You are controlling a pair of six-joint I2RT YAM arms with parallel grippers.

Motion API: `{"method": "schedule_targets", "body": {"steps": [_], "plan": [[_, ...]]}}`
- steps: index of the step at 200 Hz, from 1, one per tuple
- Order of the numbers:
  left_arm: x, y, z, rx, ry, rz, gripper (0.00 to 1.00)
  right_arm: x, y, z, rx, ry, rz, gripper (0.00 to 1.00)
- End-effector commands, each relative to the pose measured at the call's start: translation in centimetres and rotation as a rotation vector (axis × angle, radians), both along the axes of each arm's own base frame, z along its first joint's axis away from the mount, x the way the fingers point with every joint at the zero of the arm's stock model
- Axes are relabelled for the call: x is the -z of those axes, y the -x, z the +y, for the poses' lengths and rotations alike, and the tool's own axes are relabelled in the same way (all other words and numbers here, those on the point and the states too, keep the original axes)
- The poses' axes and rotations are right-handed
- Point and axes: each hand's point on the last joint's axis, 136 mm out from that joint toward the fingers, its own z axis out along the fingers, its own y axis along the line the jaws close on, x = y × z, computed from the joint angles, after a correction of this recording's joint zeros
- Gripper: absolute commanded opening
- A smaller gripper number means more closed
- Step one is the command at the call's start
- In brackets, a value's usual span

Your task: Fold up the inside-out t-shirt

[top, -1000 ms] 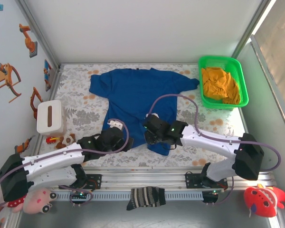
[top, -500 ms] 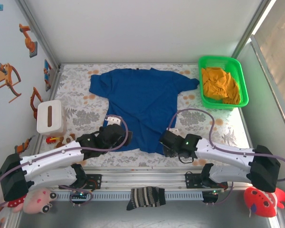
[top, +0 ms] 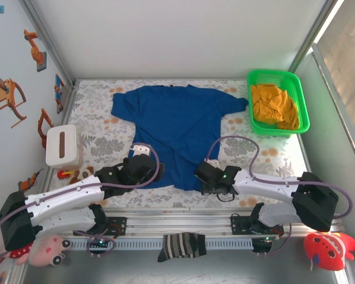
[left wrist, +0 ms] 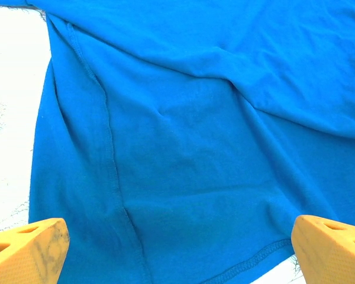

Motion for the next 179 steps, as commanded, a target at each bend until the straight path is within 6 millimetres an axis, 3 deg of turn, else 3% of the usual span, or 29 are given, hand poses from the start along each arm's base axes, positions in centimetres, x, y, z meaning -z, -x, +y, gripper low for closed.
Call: {"method": "schedule_targets", "body": {"steps": [1, 50, 84, 95, 102, 132, 179], "plan": [[-1.1, -0.3, 0.2, -0.022, 0.025, -0.01, 0.96, -0.8, -0.4, -2.2, 0.048, 0.017, -0.038, 0.0], [-1.1, -0.3, 0.9, -0.031, 0.03, -0.006, 0.96, -5.5, -2.0, -8.5, 0.22, 0.0, -0.161, 0.0], [-1.0, -0.4, 1.2, -0.037, 0.04, 0.0, 0.96, -5.8, -2.2, -11.0, 0.308, -0.008, -0.151, 0.0], [-1.1, -0.4, 1.1, -0.034, 0.043, 0.001, 0.96, -5.8, -2.0, -11.0, 0.306, -0.008, -0.139, 0.33], [-1.0, -0.4, 1.0, -0.032, 0.042, 0.004, 0.96, -5.9, -2.0, -10.8, 0.307, -0.015, -0.131, 0.41], [-1.1, -0.5, 0.9, -0.028, 0.039, 0.006, 0.96, -6.4, -1.3, -8.3, 0.295, -0.182, -0.087, 0.43], [-0.9, -0.7, 0.5, -0.024, 0.039, 0.01, 0.96, -5.0, -0.2, -4.0, 0.337, -0.427, -0.017, 0.47]]}}
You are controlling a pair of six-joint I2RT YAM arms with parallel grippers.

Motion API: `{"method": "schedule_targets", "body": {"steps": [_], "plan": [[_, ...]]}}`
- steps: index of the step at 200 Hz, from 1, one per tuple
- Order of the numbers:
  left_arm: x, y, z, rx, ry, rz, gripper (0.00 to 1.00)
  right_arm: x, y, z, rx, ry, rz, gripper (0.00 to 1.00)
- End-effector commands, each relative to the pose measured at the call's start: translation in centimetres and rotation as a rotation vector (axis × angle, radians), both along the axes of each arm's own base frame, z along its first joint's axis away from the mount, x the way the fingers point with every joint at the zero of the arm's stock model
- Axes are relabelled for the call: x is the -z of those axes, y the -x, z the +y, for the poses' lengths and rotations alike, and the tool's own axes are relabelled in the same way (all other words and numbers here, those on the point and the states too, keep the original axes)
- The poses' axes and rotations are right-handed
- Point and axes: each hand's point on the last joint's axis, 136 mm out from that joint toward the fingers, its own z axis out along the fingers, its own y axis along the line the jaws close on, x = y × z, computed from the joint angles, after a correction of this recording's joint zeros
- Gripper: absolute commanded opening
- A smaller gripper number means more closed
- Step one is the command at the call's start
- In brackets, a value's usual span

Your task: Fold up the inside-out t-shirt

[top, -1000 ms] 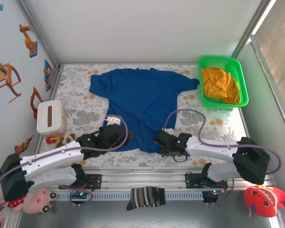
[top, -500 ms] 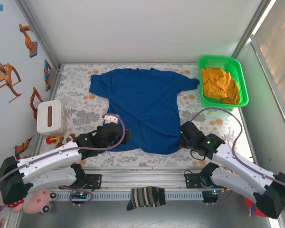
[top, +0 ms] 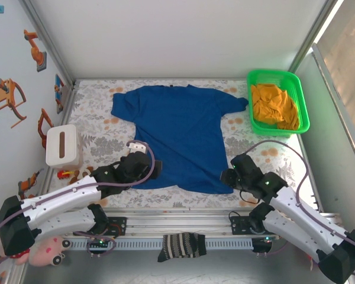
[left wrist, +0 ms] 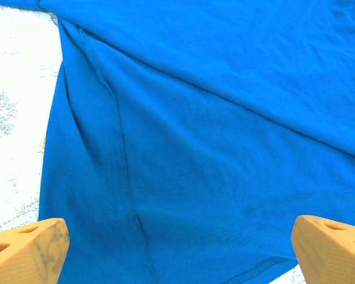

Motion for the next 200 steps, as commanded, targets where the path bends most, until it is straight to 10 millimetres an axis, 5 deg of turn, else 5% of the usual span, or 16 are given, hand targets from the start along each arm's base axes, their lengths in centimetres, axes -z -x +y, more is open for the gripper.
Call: {"method": "schedule_targets", "body": {"steps": [1, 78, 137, 200], "plan": [[-0.3, -0.2, -0.2, 0.002, 0.002, 0.004, 0.96, 0.5, 0.7, 2.6, 0.033, -0.149, 0.04, 0.47], [0.1, -0.3, -0.7, 0.008, -0.006, 0.022, 0.96, 2.4, 0.1, 5.8, 0.057, -0.199, 0.046, 0.53], [0.2, -0.4, -0.9, 0.01, -0.002, 0.027, 0.96, 2.4, -1.6, 5.3, -0.109, 0.105, 0.01, 0.53], [0.0, -0.4, -0.9, 0.012, 0.004, 0.023, 0.96, 4.7, -1.2, 7.1, -0.228, 0.162, 0.064, 0.5]]}}
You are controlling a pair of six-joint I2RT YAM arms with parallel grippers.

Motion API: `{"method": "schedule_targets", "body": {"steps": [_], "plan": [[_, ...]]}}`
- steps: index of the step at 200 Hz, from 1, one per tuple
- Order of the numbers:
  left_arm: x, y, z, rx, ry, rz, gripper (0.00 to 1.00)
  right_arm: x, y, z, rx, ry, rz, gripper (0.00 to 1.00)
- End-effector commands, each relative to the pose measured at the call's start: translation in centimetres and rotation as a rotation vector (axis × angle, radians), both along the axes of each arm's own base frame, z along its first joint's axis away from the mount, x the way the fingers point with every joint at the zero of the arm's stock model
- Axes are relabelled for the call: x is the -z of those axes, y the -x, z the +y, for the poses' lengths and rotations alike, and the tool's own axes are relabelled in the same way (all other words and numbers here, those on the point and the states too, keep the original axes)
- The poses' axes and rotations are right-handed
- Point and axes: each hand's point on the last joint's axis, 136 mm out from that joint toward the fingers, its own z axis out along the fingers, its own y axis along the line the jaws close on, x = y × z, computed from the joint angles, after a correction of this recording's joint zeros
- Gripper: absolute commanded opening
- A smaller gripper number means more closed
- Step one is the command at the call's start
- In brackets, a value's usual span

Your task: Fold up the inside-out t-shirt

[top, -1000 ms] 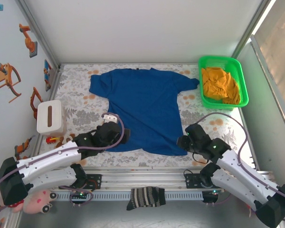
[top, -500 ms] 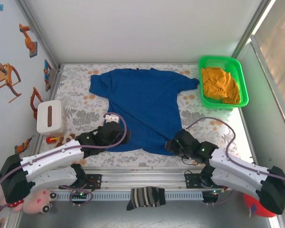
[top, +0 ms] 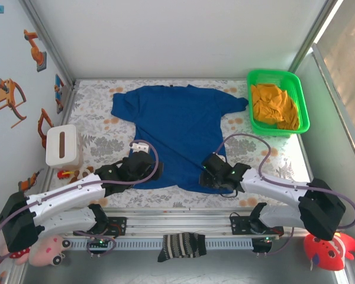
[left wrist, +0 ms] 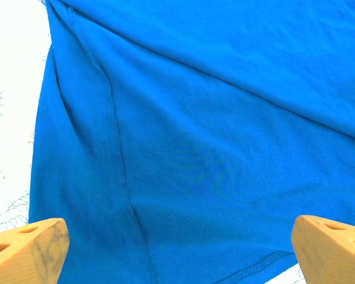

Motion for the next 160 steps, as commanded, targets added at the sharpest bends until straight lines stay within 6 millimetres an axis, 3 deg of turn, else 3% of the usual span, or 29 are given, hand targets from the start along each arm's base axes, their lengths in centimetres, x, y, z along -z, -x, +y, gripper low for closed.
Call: {"method": "schedule_targets", "body": {"steps": [1, 22, 47, 73, 98, 121, 160], "plan": [[-1.4, -0.4, -0.4, 0.0, 0.031, -0.018, 0.96, 0.1, -0.3, 0.3, -0.043, 0.024, -0.021, 0.5], [-1.5, -0.4, -0.4, 0.003, 0.029, -0.019, 0.96, 0.0, -0.4, 0.2, -0.04, 0.03, -0.029, 0.35], [-1.5, -0.4, -0.1, 0.005, 0.022, -0.02, 0.96, -1.2, -0.7, 0.1, -0.052, 0.038, -0.05, 0.0], [-1.4, -0.4, 0.1, 0.009, 0.007, -0.02, 0.96, -3.5, -1.0, 0.1, -0.072, 0.037, -0.088, 0.0], [-1.6, -0.2, -0.8, 0.091, -0.021, -0.02, 0.96, -6.5, -1.5, 0.3, -0.096, 0.014, -0.144, 0.0], [-1.8, 0.6, -3.5, 0.246, -0.051, -0.035, 0.97, -8.9, -1.9, 0.6, -0.104, -0.014, -0.191, 0.0], [-1.3, 1.5, -8.7, 0.419, -0.134, -0.119, 0.97, -10.8, -2.4, 0.9, -0.096, -0.05, -0.232, 0.0]]}}
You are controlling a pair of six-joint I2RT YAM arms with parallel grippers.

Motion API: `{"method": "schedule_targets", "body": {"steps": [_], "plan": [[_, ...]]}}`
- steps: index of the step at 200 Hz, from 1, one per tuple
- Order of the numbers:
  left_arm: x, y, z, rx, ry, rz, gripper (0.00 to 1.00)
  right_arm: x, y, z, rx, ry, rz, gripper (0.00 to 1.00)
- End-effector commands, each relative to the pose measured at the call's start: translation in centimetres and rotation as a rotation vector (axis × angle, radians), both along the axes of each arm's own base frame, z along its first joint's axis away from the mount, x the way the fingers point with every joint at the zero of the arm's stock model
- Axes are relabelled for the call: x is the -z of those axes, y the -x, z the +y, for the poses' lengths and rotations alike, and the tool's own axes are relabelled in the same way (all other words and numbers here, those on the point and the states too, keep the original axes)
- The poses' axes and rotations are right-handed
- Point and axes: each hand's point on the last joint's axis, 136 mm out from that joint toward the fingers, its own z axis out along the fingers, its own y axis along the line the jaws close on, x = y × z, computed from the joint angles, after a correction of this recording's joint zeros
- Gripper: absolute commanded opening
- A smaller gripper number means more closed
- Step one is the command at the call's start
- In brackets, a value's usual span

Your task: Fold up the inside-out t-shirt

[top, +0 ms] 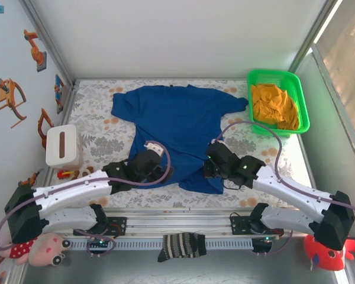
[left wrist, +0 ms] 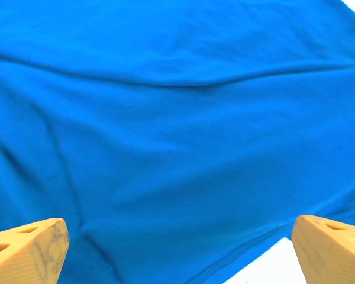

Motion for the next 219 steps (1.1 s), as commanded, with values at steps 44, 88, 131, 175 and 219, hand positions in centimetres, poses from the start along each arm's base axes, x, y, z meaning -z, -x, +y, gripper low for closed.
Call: {"method": "schedule_targets", "body": {"steps": [44, 88, 131, 175, 219], "plan": [[0.2, 1.0, -8.6, 0.22, -0.078, -0.25, 0.97, -2.0, -0.2, -0.9, 0.019, -0.002, -0.049, 0.0], [1.6, -0.1, -9.8, 0.142, -0.168, -0.374, 0.96, -2.5, -0.1, -0.8, 0.02, -0.022, -0.053, 0.0], [2.4, -3.4, -6.5, -0.073, -0.36, -0.477, 0.94, -2.4, 0.2, -1.1, 0.03, -0.033, -0.055, 0.0], [0.0, -3.7, -5.1, -0.053, -0.297, -0.45, 0.0, -1.9, -0.1, -1.5, 0.048, -0.029, -0.062, 0.0], [-5.9, -2.3, -6.0, 0.113, -0.118, -0.28, 0.0, -2.0, -1.1, -0.7, 0.017, -0.08, -0.122, 0.26]]}}
